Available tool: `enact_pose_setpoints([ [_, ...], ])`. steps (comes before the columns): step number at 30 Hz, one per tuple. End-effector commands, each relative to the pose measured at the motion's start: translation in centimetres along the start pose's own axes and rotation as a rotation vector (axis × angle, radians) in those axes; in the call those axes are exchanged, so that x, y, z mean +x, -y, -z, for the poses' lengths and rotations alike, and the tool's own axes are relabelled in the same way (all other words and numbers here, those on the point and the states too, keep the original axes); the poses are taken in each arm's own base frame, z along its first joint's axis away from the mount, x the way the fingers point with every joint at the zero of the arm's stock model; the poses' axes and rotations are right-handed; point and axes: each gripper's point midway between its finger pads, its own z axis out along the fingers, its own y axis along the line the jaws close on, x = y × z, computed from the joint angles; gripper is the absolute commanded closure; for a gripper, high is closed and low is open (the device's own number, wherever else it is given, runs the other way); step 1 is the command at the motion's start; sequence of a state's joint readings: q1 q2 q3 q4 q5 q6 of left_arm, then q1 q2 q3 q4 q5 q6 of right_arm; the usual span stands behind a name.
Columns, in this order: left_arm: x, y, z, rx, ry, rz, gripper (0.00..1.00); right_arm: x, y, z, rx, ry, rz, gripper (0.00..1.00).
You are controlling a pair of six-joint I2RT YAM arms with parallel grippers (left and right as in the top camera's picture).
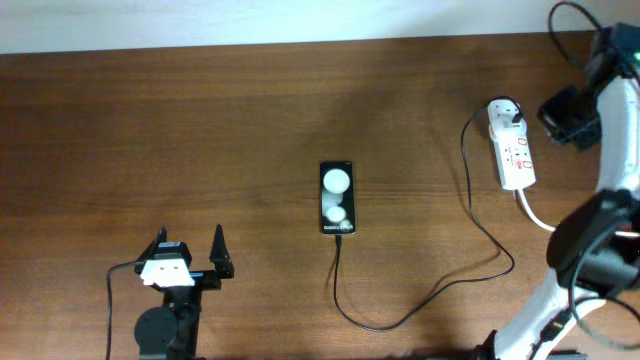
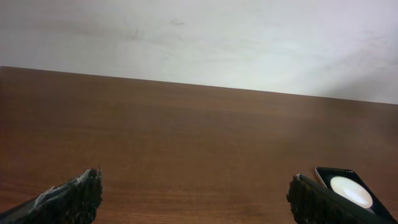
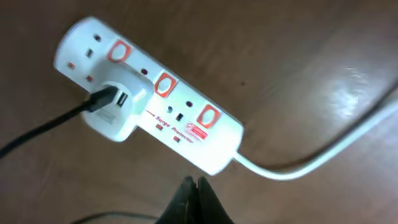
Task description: Plug charger to phone and switch on socket
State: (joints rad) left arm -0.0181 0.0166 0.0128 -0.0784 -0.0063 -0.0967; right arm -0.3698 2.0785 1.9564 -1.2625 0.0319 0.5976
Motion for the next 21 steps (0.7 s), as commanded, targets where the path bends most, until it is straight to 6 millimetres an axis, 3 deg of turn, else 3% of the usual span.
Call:
enact_pose_setpoints([
  [1,0.2,0.1,0.0,0.009,-0.004,-0.016,0.01,0.0,-1.1,-3.6,-0.024,-0.062,0.041,0.96],
  [3,0.2,0.1,0.0,0.009,-0.004,-0.016,0.01,-0.4,-1.5,-6.0,-0.021,-0.068,0.041,0.96],
  [9,0.2,0.1,0.0,0.009,-0.004,-0.016,0.01,-1.4,-2.3,-9.1,-0.032,-0.051,0.036,0.96],
  [17,0.2,0.1,0.0,0.009,-0.004,-0.016,0.01,-1.9,-3.7,-9.9,-0.099,-0.045,0.026,0.96],
  [21,0.2,0.1,0.0,0.009,-0.003,-0.016,0.01,-0.2,-4.1,-12.2,-0.089,-0.114,0.037,0.96],
])
